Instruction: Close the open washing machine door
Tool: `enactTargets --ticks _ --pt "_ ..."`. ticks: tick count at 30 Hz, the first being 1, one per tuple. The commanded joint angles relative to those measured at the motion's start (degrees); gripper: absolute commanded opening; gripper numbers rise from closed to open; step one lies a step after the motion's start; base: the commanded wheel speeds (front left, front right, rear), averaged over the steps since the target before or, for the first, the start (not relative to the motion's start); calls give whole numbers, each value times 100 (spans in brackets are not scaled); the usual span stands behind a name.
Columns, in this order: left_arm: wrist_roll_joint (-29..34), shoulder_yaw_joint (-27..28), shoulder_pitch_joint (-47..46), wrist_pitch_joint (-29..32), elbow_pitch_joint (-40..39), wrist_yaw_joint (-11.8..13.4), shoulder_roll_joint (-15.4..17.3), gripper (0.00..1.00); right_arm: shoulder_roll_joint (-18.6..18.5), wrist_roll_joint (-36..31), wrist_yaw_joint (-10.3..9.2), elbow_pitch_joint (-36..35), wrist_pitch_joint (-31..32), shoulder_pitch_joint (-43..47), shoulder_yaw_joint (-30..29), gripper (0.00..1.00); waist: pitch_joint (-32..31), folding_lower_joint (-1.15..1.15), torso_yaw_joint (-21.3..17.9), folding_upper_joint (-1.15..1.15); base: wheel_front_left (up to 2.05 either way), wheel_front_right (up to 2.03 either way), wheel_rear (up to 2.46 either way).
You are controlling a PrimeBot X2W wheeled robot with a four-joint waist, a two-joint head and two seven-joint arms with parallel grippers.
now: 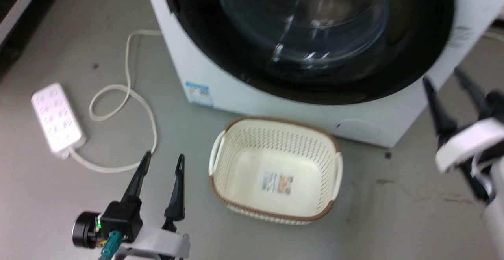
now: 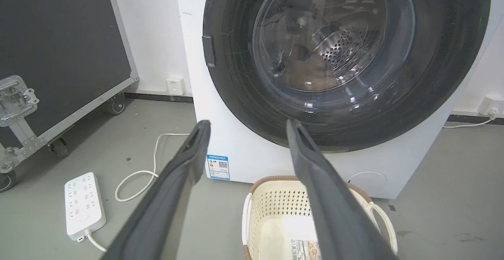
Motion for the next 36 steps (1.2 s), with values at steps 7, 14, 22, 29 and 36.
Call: enactTargets --ticks 7,14,22,29,36 --pt "-41 124 337 -25 187 -62 35 100 728 -745 -4 -1342 -51 1543 -892 100 -758 1 -663 0 0 0 0" --pt "-26 89 566 -25 270 -131 29 100 1676 -1370 -4 -2496 -52 2912 -1610 100 -1016 1 -890 0 0 0 0" --pt "-43 89 673 -25 385 -194 17 100 1950 -1685 -4 -2801 -53 3685 -1496 100 -1041 1 -1026 0 0 0 0" --pt "-40 70 631 10 430 -199 7 0 1924 -1707 0 -2786 -23 3597 -1502 0 -1041 1 -1001 0 0 0 0" --pt "-17 84 610 92 396 -164 5 0 1926 -1715 0 -2809 59 3579 -1474 0 -1039 1 -1001 0 0 0 0"
